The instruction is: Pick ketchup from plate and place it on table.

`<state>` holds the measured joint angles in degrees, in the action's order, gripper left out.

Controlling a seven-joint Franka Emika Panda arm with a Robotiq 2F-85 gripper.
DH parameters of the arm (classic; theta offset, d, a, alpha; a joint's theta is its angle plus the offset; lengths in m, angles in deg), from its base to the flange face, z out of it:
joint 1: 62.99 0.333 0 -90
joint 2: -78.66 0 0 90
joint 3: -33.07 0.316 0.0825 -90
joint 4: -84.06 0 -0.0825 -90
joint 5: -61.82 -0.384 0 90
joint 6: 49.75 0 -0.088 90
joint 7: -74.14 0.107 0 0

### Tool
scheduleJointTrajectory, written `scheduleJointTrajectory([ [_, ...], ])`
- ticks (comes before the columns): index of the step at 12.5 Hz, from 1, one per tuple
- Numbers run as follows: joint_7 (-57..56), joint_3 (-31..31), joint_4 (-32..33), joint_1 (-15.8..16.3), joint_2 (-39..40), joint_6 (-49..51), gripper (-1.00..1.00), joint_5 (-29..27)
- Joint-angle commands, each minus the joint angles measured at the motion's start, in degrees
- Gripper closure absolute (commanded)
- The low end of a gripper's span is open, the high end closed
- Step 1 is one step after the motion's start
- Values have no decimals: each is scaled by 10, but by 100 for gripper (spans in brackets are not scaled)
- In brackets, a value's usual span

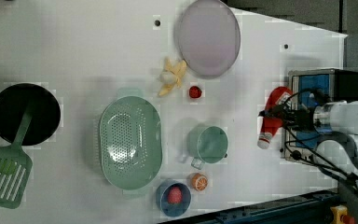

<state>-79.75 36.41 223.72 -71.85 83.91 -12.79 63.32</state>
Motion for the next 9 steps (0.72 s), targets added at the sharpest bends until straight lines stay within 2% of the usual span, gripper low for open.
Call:
scheduleJointTrajectory([
  [1,61,14,7,14,27,-54,-24,1],
  [2,61,13,8,14,38,-71,-30,1],
  [5,61,13,13,14,59,-91,-91,1],
  [6,61,15,13,15,57,-92,-100,1],
  [9,61,17,2,15,25,-90,-100,-1],
])
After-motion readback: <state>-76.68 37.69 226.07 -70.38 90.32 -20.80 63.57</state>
